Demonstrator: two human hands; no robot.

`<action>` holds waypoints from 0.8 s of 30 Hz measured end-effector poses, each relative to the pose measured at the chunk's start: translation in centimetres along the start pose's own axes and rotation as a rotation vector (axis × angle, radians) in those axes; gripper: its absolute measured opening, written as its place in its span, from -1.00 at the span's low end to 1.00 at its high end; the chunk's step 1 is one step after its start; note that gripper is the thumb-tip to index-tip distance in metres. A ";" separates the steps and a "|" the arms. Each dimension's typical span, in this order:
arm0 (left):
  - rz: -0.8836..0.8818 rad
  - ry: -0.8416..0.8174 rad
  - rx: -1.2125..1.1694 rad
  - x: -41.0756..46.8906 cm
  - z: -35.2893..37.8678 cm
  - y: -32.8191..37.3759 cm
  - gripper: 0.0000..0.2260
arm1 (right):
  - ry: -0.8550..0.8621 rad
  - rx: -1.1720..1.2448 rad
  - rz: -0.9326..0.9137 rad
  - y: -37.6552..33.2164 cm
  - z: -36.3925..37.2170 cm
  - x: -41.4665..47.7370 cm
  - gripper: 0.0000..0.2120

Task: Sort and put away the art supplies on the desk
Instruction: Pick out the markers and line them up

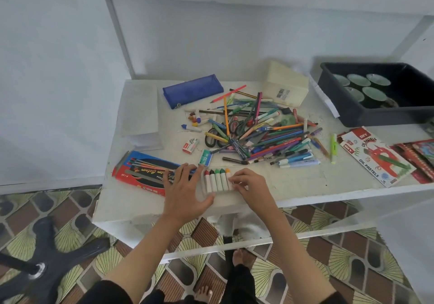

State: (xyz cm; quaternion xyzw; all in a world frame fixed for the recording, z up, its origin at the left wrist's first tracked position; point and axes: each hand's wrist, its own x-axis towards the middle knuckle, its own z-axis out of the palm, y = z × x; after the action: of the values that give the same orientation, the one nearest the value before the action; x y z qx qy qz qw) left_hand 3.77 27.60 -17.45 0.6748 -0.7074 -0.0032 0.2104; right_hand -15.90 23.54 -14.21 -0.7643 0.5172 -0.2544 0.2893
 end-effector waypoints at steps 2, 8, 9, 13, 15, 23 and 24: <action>-0.004 -0.010 0.003 0.1 0.0 0.0 -0.33 | 0.018 0.021 0.022 -0.1 0.1 0.2 -0.82; 0.013 -0.061 0.050 0.2 -0.4 -0.3 -0.31 | 0.024 0.047 0.071 0.1 0.0 0.7 -0.87; 0.023 -0.060 0.061 0.2 -0.5 -0.5 -0.31 | 0.033 0.045 0.078 0.0 -0.1 0.9 -0.89; 0.049 -0.075 0.094 0.2 -0.6 -1.4 -0.32 | 0.072 0.042 0.056 -0.7 -0.8 2.3 -0.85; 0.050 -0.068 0.094 0.1 -0.7 -1.8 -0.31 | 0.047 0.028 0.036 -1.1 -1.3 3.4 -0.82; -0.006 0.004 0.015 -0.1 -1.0 -1.5 -0.30 | -0.113 -0.131 -0.109 -3.1 -2.3 10.3 -0.79; -0.012 -0.005 0.006 -0.2 -0.9 -1.5 -0.30 | -0.132 -0.167 -0.120 -3.3 -2.1 11.4 -0.78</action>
State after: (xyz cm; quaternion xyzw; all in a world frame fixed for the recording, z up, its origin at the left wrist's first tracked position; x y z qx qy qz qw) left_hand 5.49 27.89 -17.11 0.6797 -0.7039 -0.0040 0.2063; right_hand -11.39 13.45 -9.40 -0.8303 0.4697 -0.1767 0.2423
